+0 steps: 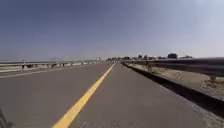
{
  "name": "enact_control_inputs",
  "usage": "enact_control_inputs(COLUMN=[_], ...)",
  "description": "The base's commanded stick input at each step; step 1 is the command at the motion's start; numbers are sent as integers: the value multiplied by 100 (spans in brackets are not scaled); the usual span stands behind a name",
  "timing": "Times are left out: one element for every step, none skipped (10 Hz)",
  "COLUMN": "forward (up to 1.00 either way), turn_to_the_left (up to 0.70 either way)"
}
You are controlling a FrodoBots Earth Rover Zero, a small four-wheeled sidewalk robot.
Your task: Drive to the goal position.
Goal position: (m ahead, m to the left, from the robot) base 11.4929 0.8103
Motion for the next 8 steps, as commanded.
enact_control_inputs(forward=[30, 30, 30, 30, 30, 30, 30, 30], turn_to_the_left=[0, 0, 0, 0, 0, 0, 0, 0])
